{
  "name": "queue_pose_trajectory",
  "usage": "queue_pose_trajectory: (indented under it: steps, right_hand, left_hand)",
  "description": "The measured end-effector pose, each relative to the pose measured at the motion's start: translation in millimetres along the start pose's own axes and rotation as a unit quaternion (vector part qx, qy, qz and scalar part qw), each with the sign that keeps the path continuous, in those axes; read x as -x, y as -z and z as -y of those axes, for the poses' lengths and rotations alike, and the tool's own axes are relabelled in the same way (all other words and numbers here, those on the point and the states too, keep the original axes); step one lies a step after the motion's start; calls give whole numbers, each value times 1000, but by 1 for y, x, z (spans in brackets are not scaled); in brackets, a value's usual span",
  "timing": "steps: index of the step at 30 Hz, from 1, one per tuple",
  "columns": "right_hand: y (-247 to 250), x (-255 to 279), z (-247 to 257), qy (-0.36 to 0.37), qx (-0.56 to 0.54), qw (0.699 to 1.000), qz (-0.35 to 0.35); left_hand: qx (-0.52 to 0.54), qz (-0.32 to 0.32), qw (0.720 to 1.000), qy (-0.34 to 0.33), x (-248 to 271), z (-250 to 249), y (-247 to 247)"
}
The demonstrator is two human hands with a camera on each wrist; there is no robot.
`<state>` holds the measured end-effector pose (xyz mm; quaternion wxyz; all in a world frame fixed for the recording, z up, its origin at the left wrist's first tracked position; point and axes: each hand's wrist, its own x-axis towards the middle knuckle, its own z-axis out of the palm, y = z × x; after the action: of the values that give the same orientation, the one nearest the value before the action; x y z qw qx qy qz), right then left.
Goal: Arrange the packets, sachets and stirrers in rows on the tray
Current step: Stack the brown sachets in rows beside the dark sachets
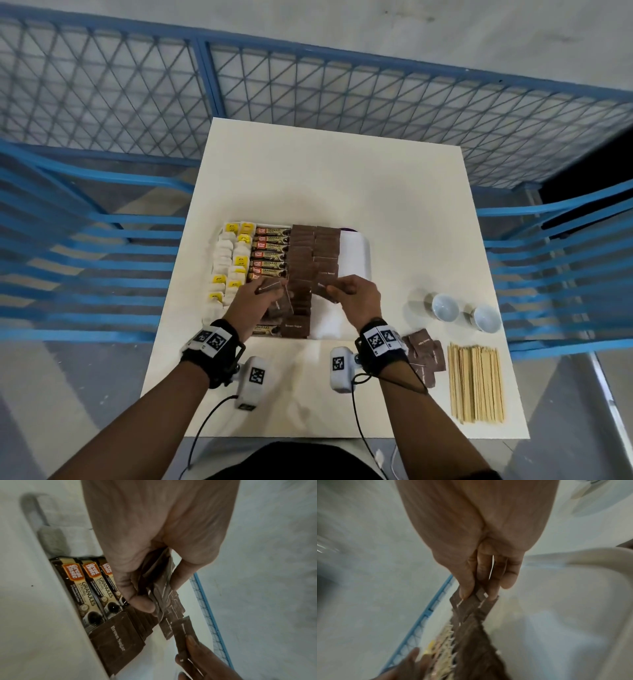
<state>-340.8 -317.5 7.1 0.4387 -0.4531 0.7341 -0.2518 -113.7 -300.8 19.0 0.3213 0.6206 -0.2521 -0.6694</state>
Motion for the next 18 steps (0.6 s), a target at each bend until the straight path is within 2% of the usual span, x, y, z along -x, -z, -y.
queue_pose_trajectory:
  steps: [6, 18]
  right_hand:
    - [-5, -32, -10, -11, 67, 998, 2]
    - [-19, -50, -13, -10, 55, 998, -23]
  left_hand:
    - [49, 29, 998, 16, 3, 2, -1]
    - [79, -3, 997, 23, 0, 9, 2]
